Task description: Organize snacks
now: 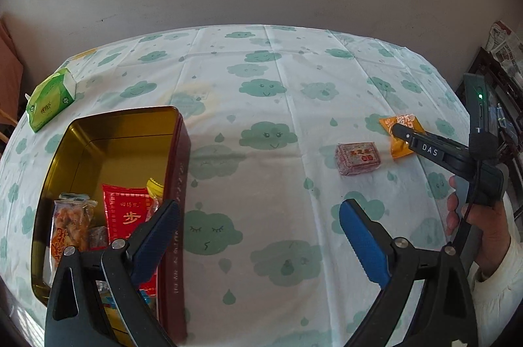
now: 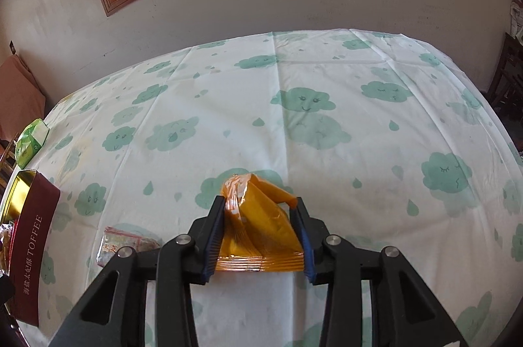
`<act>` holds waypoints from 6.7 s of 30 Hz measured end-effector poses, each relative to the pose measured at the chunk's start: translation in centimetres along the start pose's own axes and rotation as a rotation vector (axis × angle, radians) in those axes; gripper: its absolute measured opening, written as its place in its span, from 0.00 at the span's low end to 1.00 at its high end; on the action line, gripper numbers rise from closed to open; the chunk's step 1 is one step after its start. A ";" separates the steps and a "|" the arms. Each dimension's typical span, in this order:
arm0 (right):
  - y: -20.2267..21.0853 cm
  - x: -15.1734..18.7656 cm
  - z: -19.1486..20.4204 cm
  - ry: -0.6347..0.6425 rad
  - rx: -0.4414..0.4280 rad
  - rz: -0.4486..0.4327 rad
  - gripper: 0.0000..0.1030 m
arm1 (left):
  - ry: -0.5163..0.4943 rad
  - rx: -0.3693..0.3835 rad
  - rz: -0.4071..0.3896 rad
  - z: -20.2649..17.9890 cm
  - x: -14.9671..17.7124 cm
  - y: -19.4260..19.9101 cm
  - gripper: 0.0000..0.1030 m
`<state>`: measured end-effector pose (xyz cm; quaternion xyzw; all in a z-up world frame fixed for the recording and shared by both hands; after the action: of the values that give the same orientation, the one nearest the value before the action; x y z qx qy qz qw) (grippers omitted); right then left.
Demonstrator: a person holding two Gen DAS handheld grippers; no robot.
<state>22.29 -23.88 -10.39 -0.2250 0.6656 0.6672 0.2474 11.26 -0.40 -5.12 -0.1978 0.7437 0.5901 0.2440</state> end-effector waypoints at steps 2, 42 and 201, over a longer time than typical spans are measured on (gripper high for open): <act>0.6 0.7 -1.4 -0.012 0.012 -0.004 0.39 | -0.003 0.010 -0.010 -1.3 -0.4 -1.0 0.94; 2.2 2.7 -5.3 -0.052 0.018 -0.009 0.40 | 0.000 0.054 0.053 -7.3 -2.2 -11.0 0.44; 2.2 2.8 -5.0 -0.039 0.041 -0.005 0.41 | 0.093 -0.268 -0.111 11.6 0.2 7.8 0.65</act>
<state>18.64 -28.75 -10.52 -0.2086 0.6737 0.6570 0.2664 8.08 12.66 -1.26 -0.2963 0.6569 0.6598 0.2130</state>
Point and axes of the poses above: each gripper's, at about its wrist camera, not at the fingertips, and y roughly against the way its jaws point, z to its left, x to its underside, the point moved 6 cm from there along -y, roughly the way its jaws point, and after that the axes turned 9 degrees about x, right-handed, at the moved point
